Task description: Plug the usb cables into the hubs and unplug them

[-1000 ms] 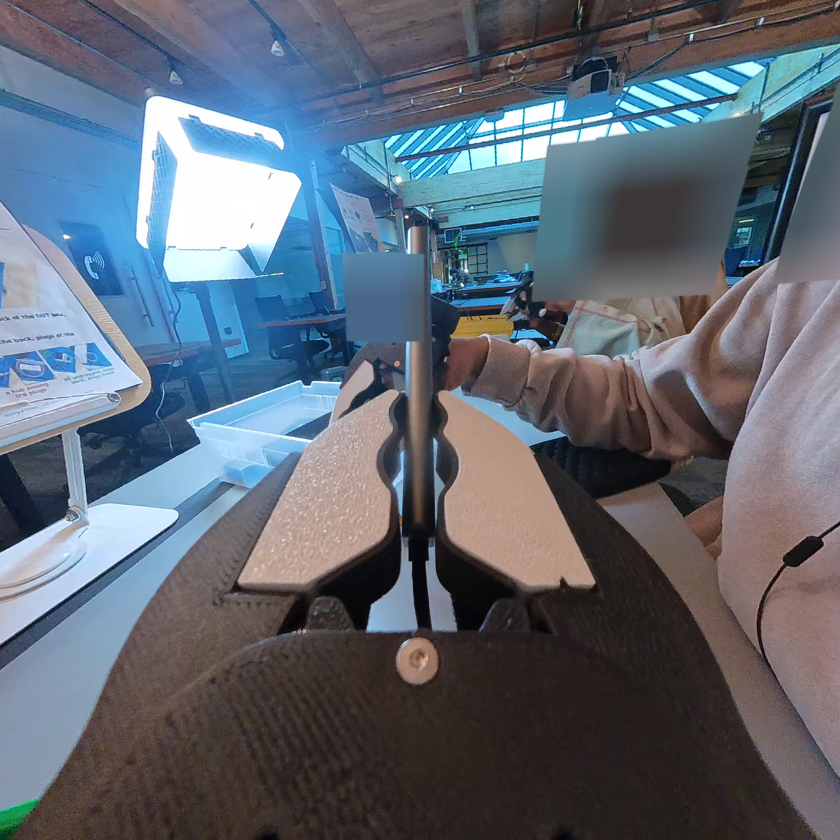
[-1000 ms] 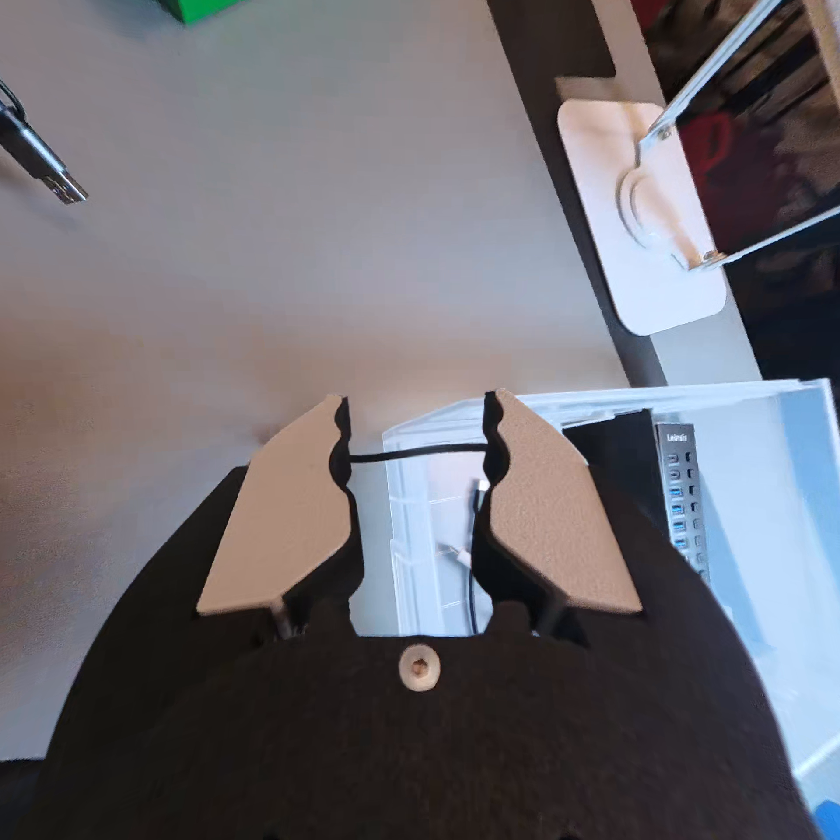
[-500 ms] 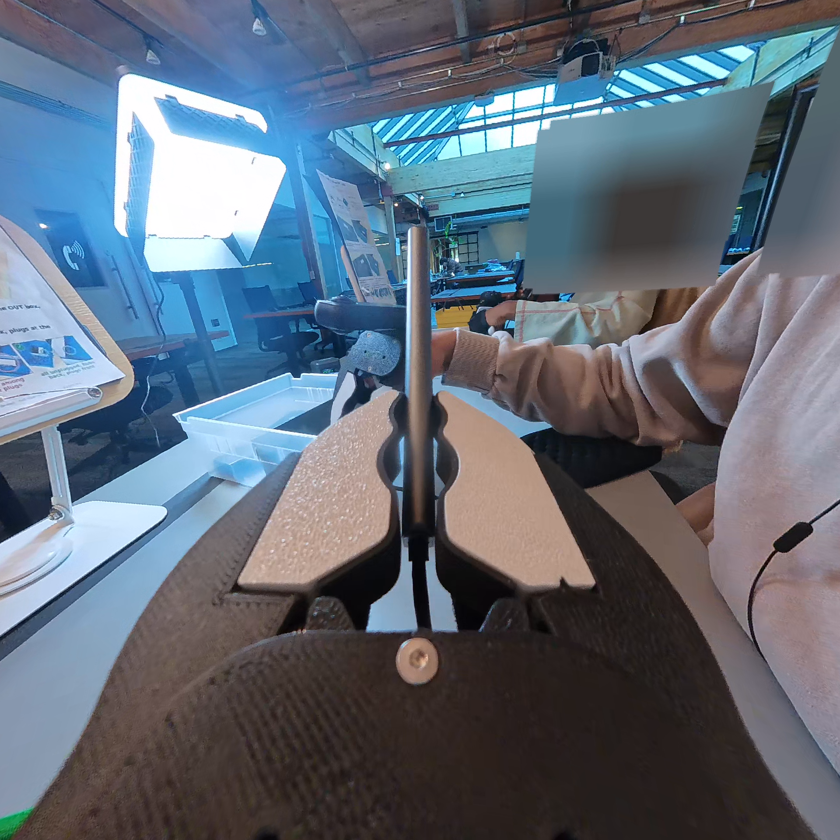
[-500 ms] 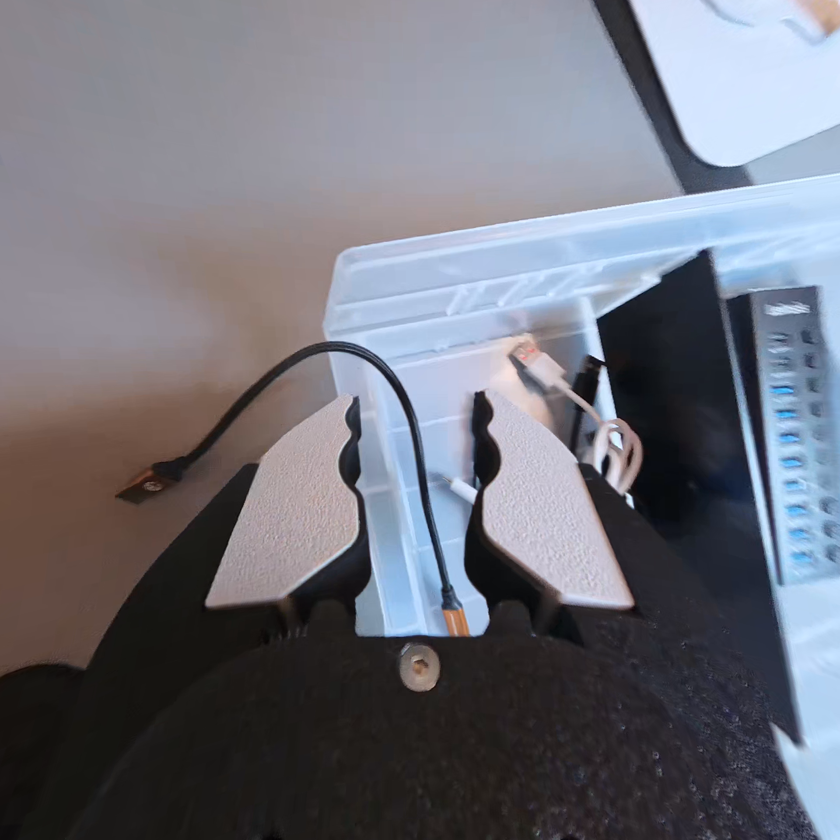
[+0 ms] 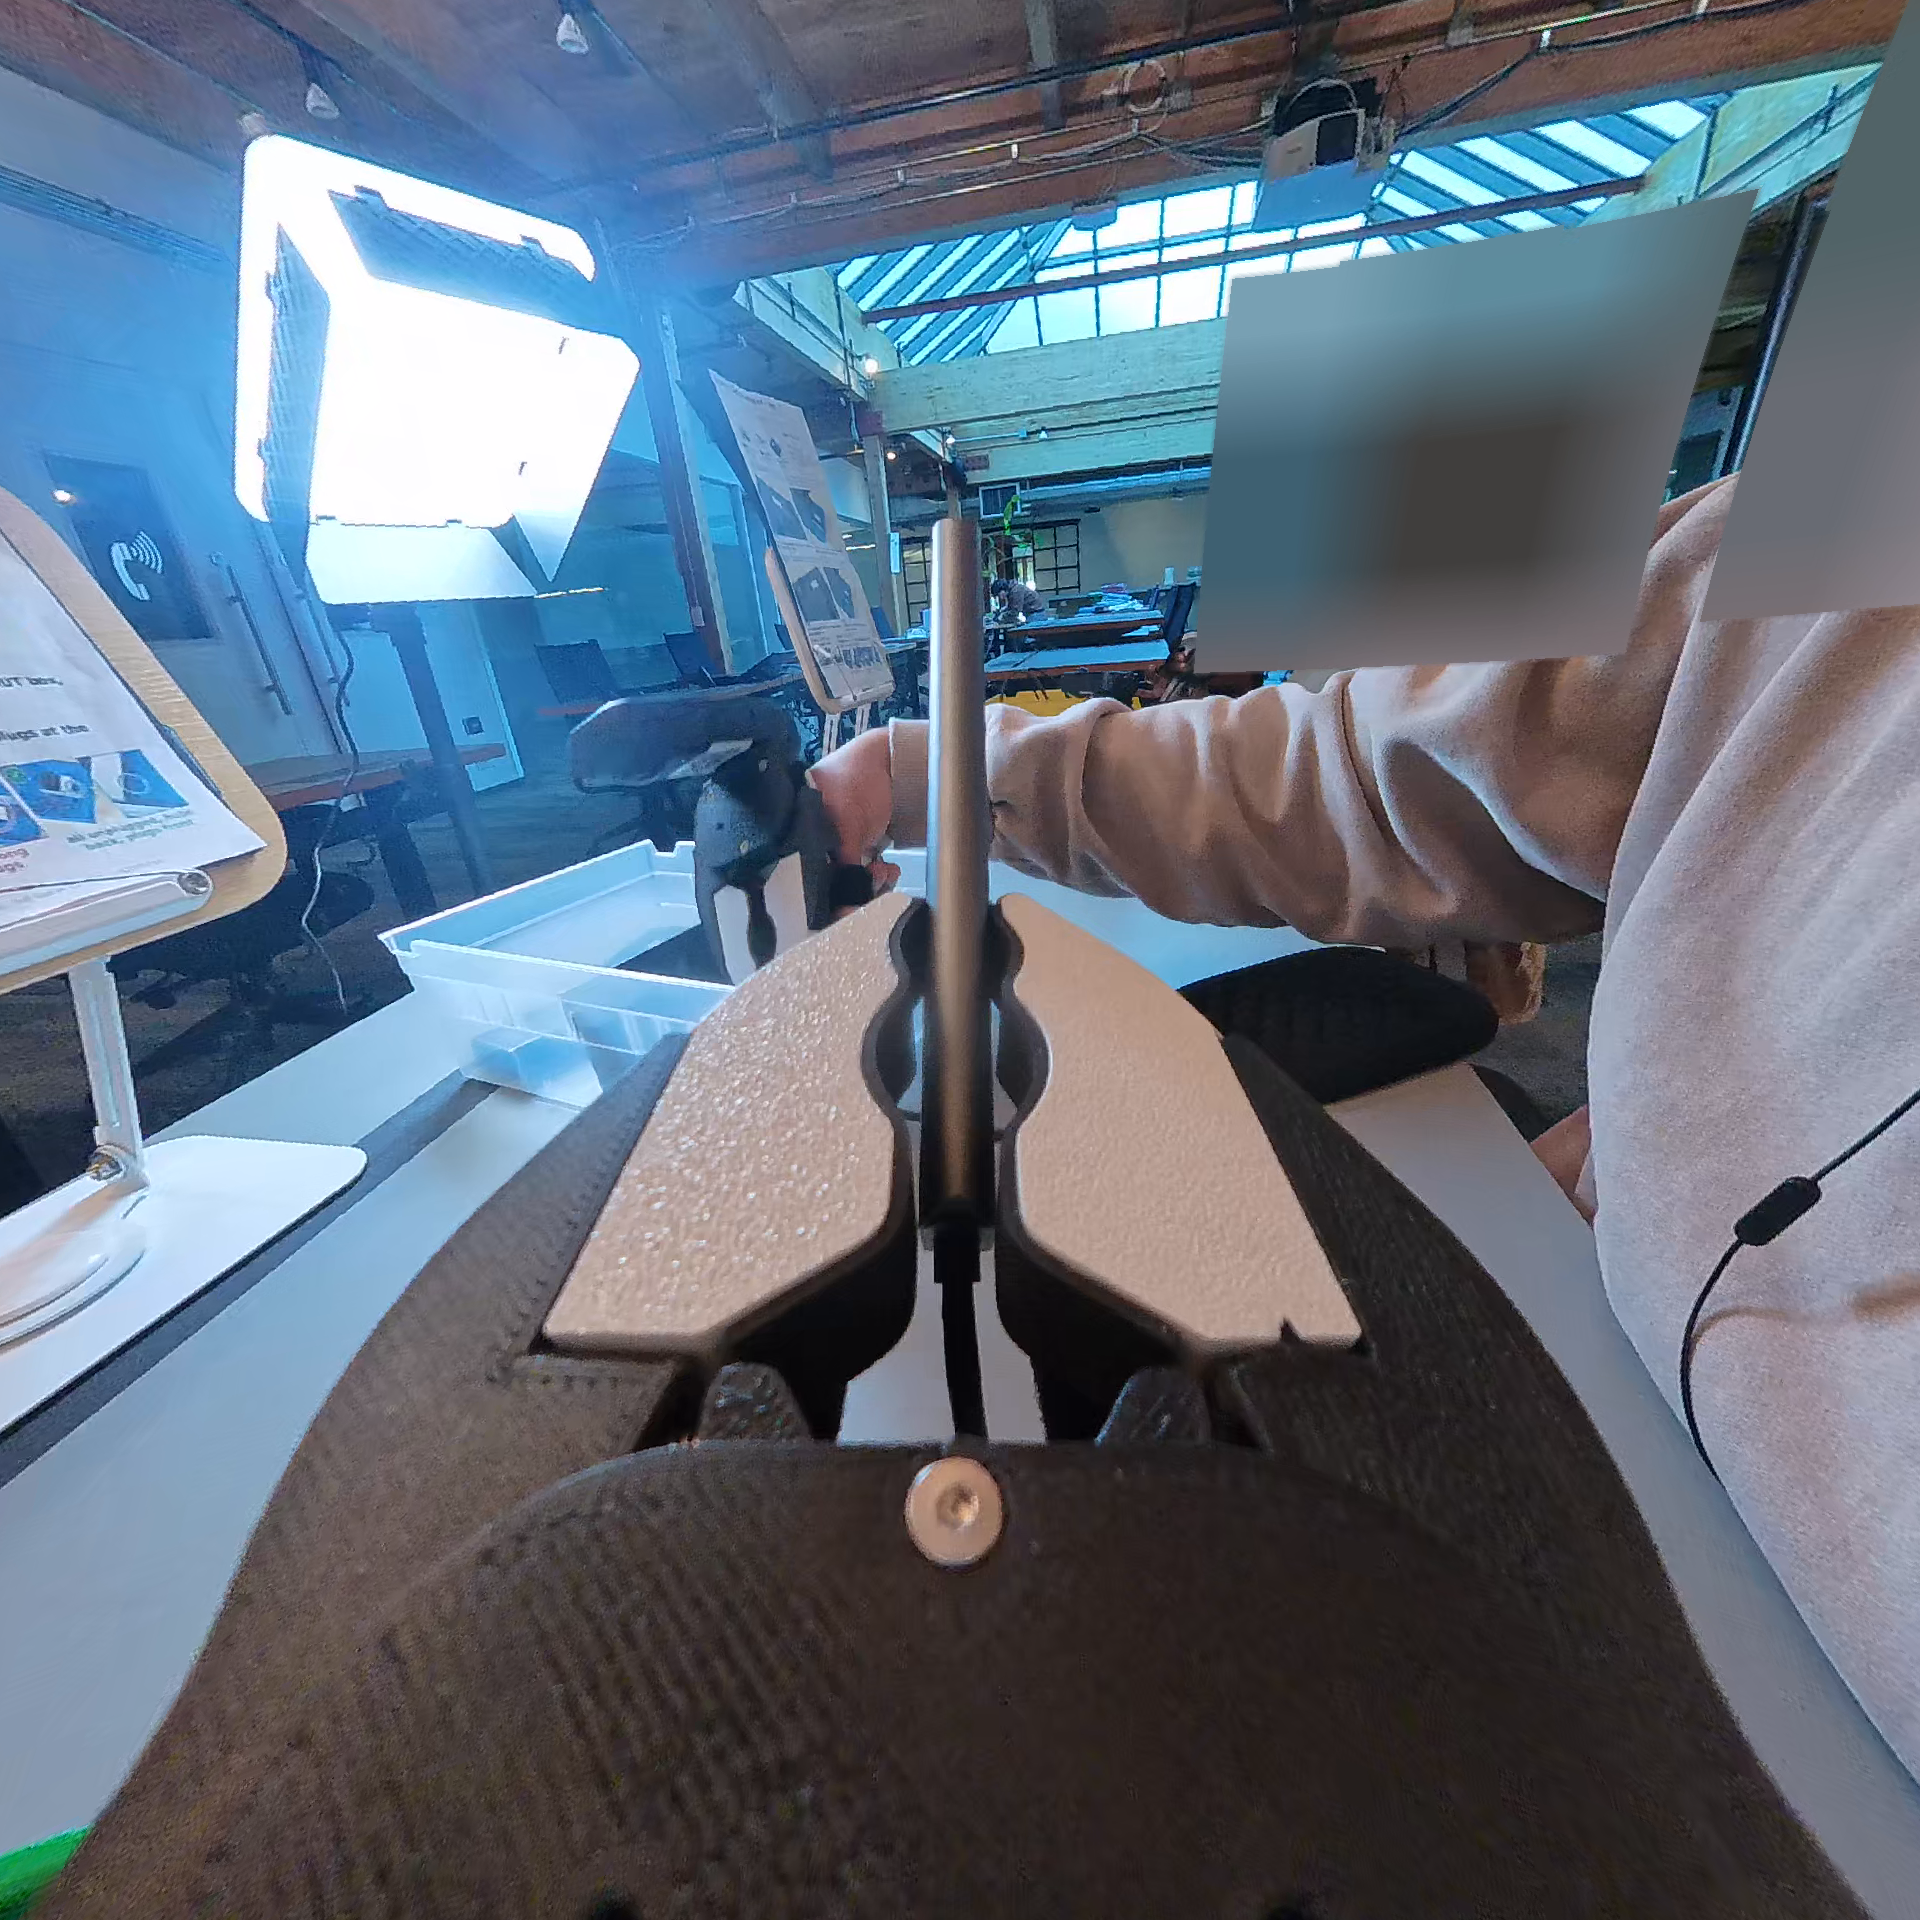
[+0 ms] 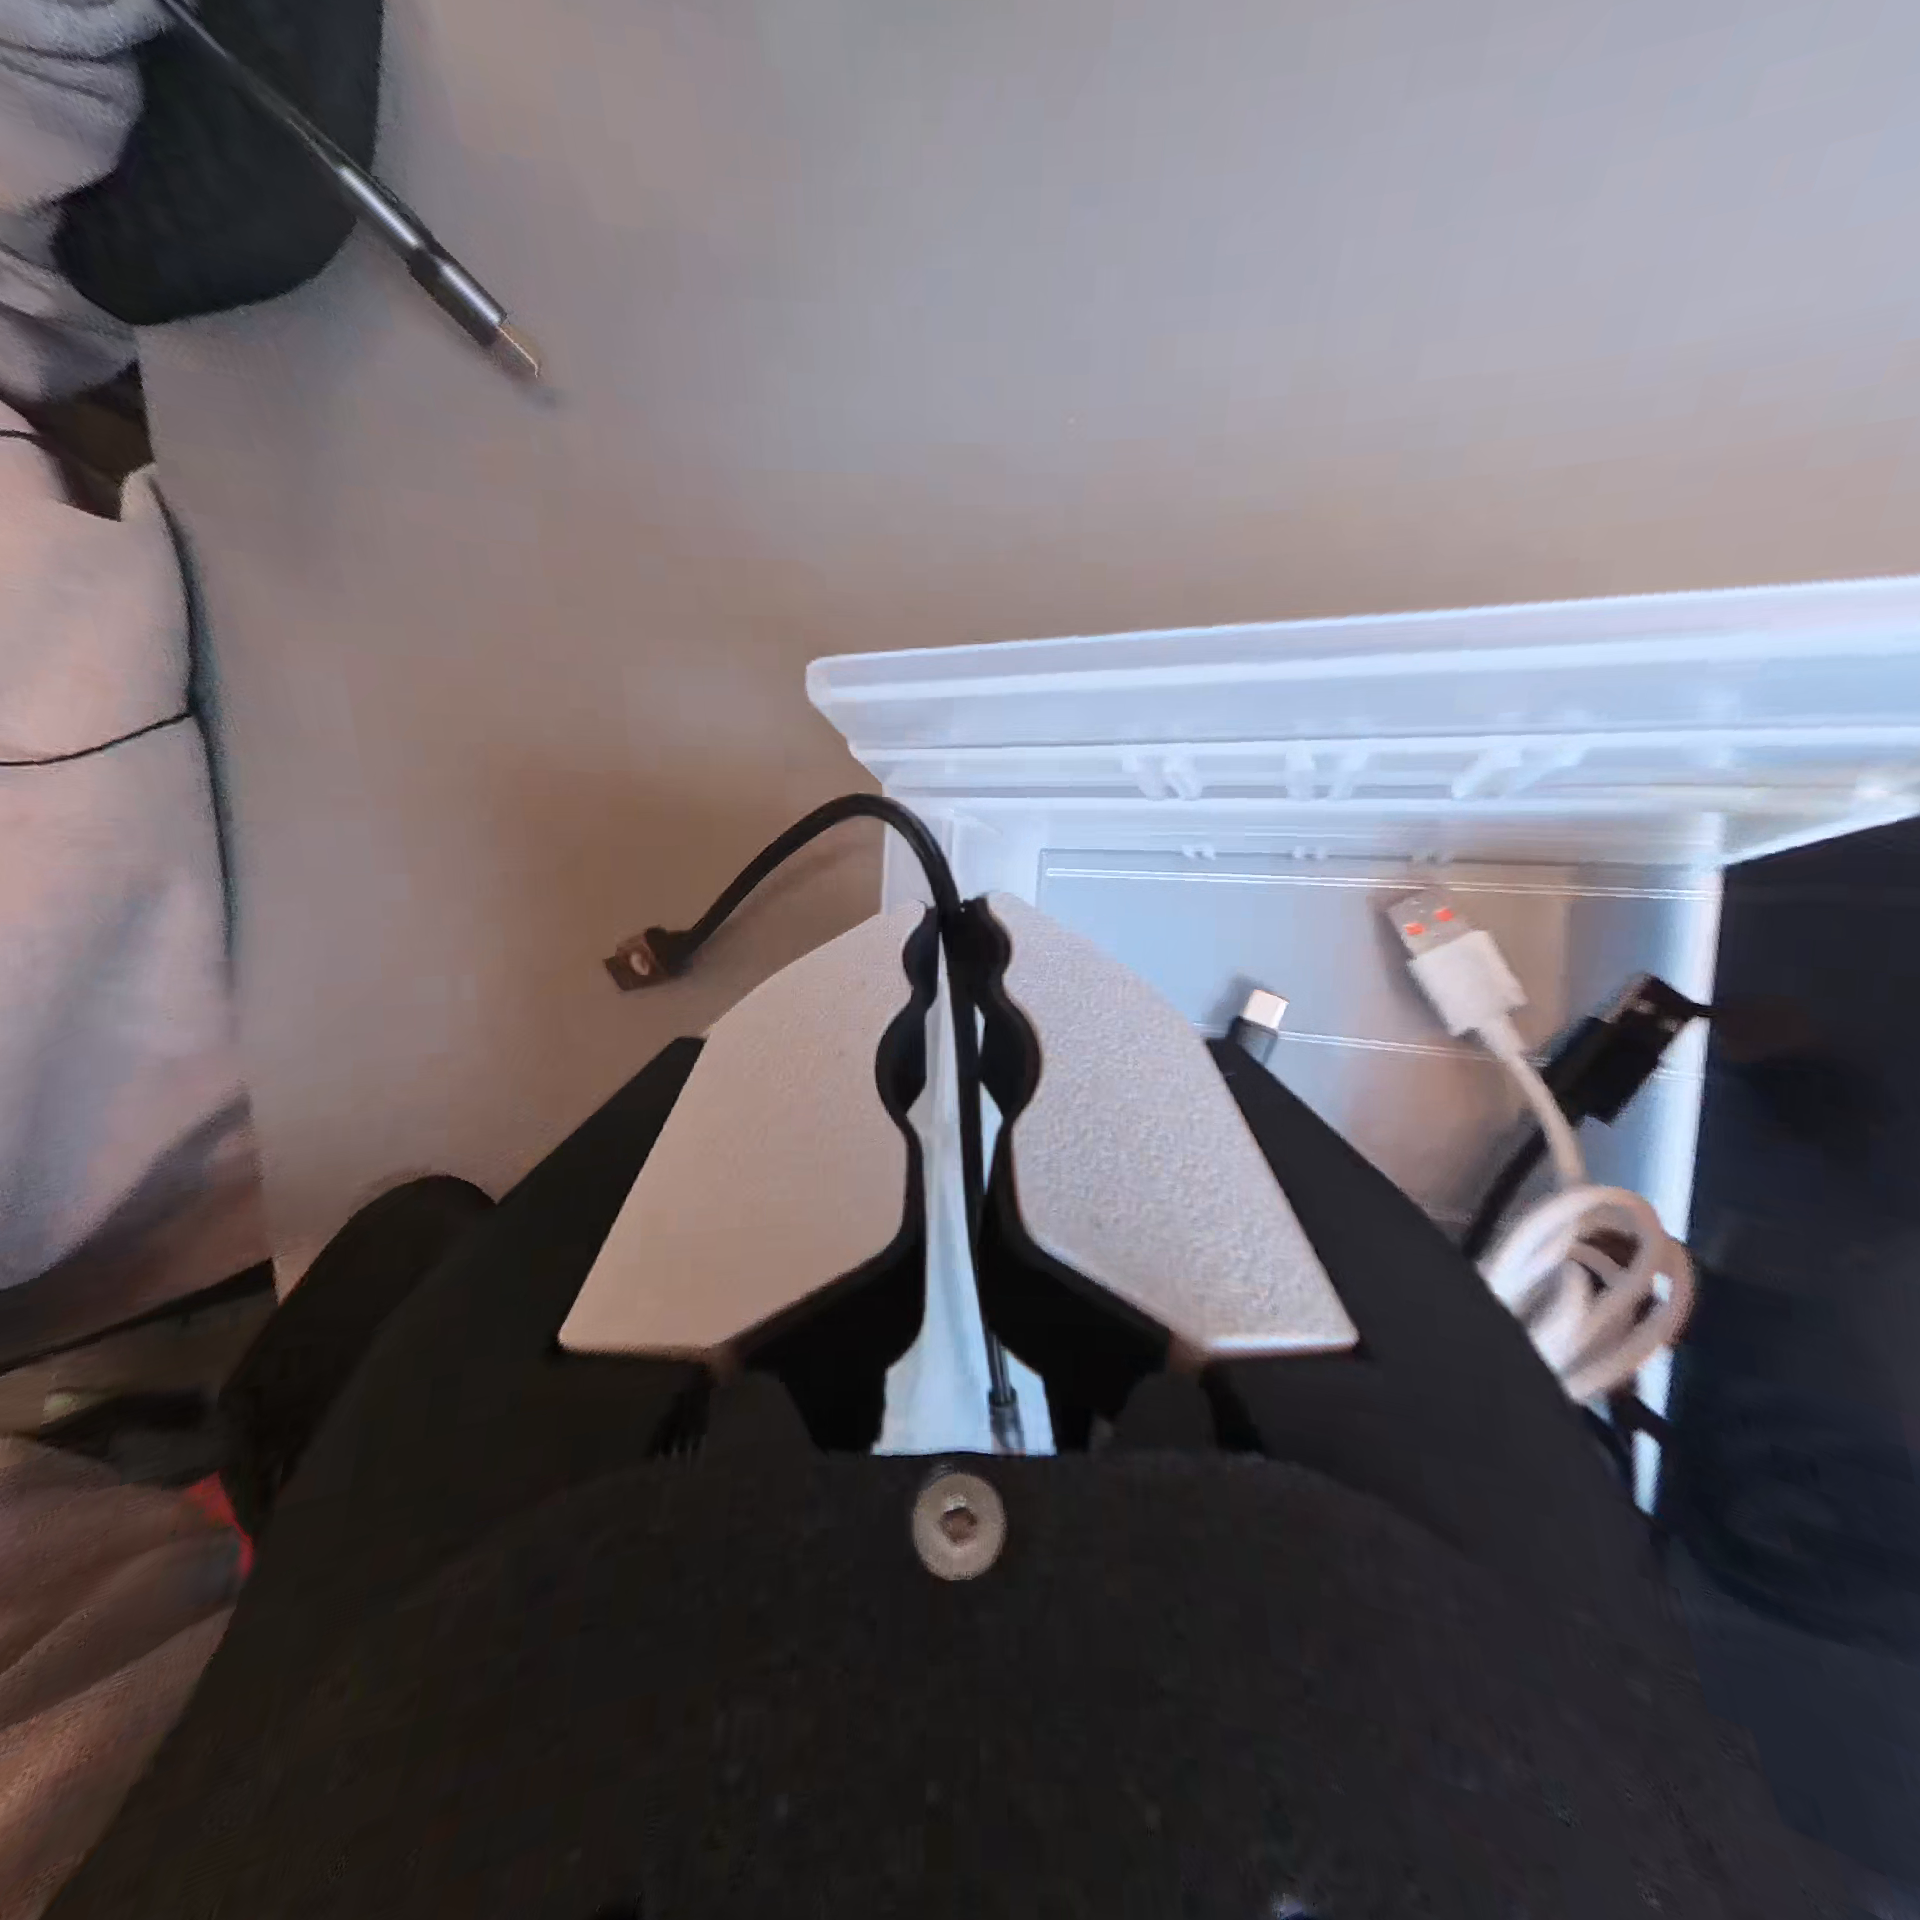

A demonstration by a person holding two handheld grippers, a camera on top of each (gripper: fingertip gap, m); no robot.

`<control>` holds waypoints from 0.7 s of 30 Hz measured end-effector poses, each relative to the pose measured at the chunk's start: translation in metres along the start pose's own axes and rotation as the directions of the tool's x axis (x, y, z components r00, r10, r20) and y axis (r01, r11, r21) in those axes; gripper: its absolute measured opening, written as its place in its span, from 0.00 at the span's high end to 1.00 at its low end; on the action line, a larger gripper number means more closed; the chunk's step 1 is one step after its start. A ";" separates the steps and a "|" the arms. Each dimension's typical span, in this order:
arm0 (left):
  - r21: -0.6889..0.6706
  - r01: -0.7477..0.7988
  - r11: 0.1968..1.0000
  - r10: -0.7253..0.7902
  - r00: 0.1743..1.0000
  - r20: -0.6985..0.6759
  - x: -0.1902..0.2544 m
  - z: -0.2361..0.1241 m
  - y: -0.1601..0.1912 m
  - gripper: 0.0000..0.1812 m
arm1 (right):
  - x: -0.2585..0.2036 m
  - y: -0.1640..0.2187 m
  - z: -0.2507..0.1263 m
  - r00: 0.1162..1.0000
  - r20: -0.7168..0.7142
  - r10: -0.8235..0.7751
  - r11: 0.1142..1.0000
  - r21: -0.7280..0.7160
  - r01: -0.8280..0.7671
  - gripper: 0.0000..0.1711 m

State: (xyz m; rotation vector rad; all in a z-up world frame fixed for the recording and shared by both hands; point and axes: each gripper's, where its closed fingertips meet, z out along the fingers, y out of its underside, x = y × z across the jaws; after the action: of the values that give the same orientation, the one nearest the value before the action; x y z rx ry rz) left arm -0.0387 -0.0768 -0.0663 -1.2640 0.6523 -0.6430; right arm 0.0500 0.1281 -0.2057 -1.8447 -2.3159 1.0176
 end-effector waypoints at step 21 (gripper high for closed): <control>-0.004 0.006 1.000 -0.006 1.000 -0.018 0.005 0.006 0.002 0.94 | 0.042 -0.010 -0.123 0.787 -0.605 -0.119 0.992 -0.107 0.068 0.98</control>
State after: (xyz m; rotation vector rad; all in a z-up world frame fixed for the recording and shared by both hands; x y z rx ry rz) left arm -0.0309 -0.0763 -0.0673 -1.2655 0.6645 -0.6590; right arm 0.0766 0.2221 -0.1200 -1.7138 -2.0270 0.2395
